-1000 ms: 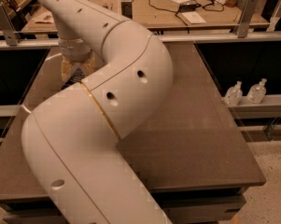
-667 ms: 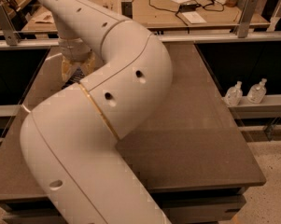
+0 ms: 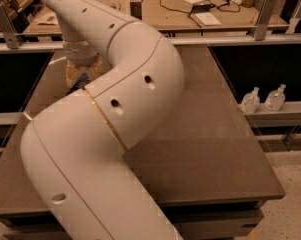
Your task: Move rxbar blueberry near apple
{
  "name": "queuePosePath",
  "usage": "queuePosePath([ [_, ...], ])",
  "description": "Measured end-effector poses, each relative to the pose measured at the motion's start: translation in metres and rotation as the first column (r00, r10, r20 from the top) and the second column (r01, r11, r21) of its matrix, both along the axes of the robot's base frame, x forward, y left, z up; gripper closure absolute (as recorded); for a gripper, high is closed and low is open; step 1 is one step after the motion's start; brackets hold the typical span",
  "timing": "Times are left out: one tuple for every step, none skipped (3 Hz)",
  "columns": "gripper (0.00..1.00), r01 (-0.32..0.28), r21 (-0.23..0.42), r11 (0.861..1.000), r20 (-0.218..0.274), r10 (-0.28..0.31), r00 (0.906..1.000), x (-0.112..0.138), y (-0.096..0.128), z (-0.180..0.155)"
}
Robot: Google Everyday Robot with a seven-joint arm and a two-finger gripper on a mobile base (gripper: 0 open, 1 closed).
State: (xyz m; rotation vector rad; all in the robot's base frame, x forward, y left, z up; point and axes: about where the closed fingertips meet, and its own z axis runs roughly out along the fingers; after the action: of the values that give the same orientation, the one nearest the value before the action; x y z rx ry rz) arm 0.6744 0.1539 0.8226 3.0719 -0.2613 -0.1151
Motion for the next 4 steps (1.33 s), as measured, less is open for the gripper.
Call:
queuePosePath([
  [1.00, 0.001, 0.000, 1.000, 0.001, -0.001, 1.0000, 0.0000, -0.0005, 0.0011],
  [1.00, 0.002, -0.001, 1.000, 0.001, -0.002, 1.0000, 0.0000, -0.0010, 0.0014],
  [1.00, 0.003, -0.001, 1.000, 0.002, -0.003, 1.0000, 0.0001, -0.0015, 0.0021],
  [1.00, 0.003, -0.001, 1.000, 0.002, -0.003, 1.0000, 0.0001, -0.0015, 0.0023],
])
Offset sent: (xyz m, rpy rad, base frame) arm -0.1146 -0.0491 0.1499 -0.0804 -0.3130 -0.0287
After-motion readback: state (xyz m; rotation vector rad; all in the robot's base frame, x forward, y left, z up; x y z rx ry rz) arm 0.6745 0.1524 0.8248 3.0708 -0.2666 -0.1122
